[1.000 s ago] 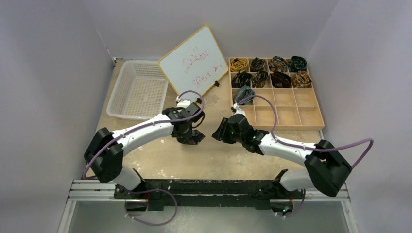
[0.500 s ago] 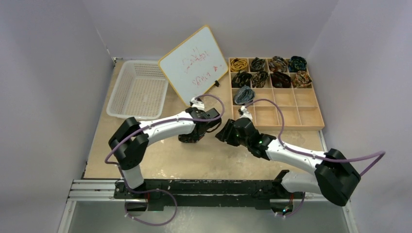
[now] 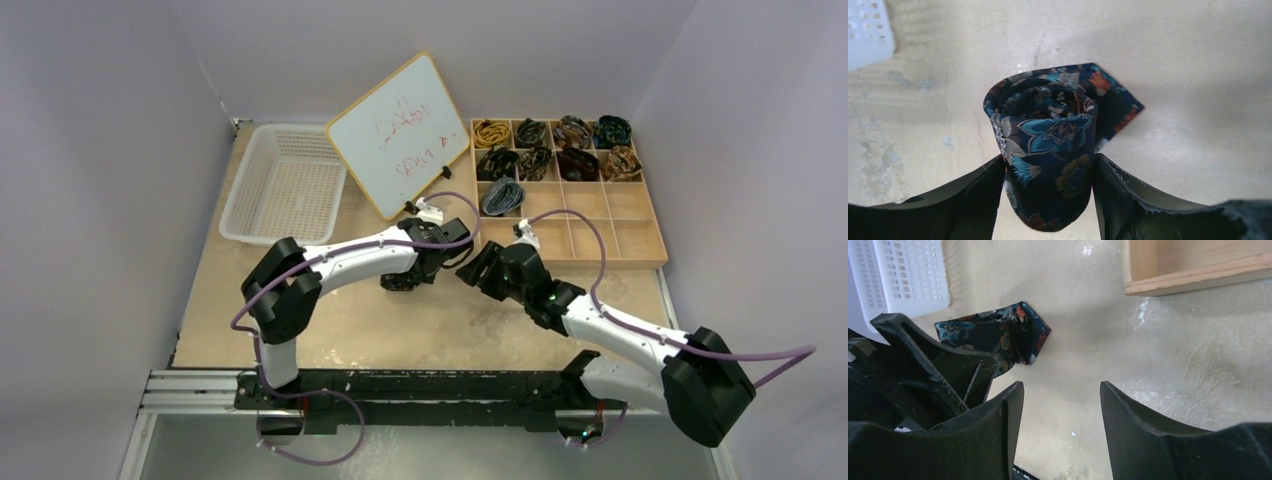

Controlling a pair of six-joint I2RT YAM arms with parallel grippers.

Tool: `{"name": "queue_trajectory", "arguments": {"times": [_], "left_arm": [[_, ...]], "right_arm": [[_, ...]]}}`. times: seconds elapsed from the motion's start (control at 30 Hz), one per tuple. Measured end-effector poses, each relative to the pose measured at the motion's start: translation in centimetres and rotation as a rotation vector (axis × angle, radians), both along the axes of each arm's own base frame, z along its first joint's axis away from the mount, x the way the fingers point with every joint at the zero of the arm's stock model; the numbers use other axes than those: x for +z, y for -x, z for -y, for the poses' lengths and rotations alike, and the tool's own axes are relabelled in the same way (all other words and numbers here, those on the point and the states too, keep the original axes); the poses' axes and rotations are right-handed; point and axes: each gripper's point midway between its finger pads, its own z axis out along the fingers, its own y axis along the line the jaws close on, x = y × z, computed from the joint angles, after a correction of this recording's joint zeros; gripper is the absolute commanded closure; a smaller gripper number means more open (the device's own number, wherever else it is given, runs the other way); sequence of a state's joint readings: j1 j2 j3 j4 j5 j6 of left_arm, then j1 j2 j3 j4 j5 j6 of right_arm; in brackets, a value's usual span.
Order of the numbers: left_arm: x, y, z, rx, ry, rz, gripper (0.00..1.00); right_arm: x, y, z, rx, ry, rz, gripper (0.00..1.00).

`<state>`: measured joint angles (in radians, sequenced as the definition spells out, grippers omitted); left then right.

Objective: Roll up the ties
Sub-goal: Roll the tie at the center of the board.

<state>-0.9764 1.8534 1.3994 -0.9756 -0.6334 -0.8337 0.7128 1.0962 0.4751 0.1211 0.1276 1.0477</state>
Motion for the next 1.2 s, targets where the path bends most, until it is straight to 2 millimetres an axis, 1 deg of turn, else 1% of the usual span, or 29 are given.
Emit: {"name": "queue_trajectory", "arguments": {"times": [0.27, 0.4, 0.47, 0.53, 0.57, 0.6, 0.67, 0.73, 0.77, 0.8, 0.83, 0.87, 0.9, 0.97, 1.07, 1.13, 1.2], "left_arm": [[-0.5, 0.4, 3.9, -0.113, 0.148, -0.078, 0.37], [-0.4, 0.6, 6.1, -0.152, 0.247, -0.116, 0.36], [0.2, 0.5, 6.9, -0.162, 0.309, -0.116, 0.36], [1.6, 0.3, 7.3, -0.169, 0.39, -0.101, 0.34], [2.7, 0.2, 7.2, -0.171, 0.44, -0.084, 0.34], [4.1, 0.1, 6.7, -0.17, 0.49, -0.061, 0.33], [6.9, -0.2, 5.4, -0.16, 0.578, -0.007, 0.33], [9.8, -0.7, 3.2, -0.138, 0.678, 0.062, 0.33], [10.9, -1.0, 1.9, -0.124, 0.717, 0.095, 0.33], [11.5, -1.2, 0.7, -0.11, 0.743, 0.124, 0.32], [11.6, -1.5, -0.5, -0.091, 0.763, 0.148, 0.32], [11.3, -1.6, -1.5, -0.082, 0.781, 0.157, 0.32], [10.5, -1.4, -2.5, -0.076, 0.792, 0.148, 0.32], [7.9, -1.0, -4.1, -0.059, 0.816, 0.098, 0.32], [4.1, 0.0, -5.7, -0.028, 0.863, -0.003, 0.32], [2.9, 0.3, -6.1, -0.024, 0.895, -0.046, 0.32], [2.6, 0.2, -5.8, -0.047, 0.936, -0.072, 0.32]], "right_arm": [[-0.8, 0.1, 1.5, -0.019, -0.044, -0.034, 0.37], [-0.2, -0.1, 1.5, -0.007, -0.072, -0.028, 0.28], [0.1, -0.2, 1.2, 0.014, -0.088, -0.02, 0.23], [0.4, -0.1, 0.8, 0.04, -0.105, -0.013, 0.21], [0.6, -0.1, 0.5, 0.058, -0.117, -0.009, 0.2], [0.8, 0.0, 0.2, 0.078, -0.129, -0.005, 0.17], [0.8, 0.0, -0.3, 0.107, -0.141, -0.003, 0.14], [0.6, 0.3, -0.9, 0.153, -0.15, -0.006, 0.11], [0.4, 0.3, -1.2, 0.171, -0.15, -0.007, 0.1], [0.1, 0.5, -1.5, 0.206, -0.149, -0.011, 0.1], [-0.1, 0.6, -1.8, 0.227, -0.147, -0.013, 0.1], [-0.3, 0.6, -2.2, 0.258, -0.144, -0.017, 0.1], [-0.5, 0.5, -2.7, 0.287, -0.14, -0.019, 0.1], [-0.7, -0.1, -3.7, 0.341, -0.135, -0.017, 0.1], [-1.0, -1.2, -5.1, 0.4, -0.128, -0.011, 0.12], [-1.3, -1.7, -5.6, 0.426, -0.121, -0.012, 0.14], [-1.8, -2.0, -6.0, 0.45, -0.114, -0.015, 0.17]]}}
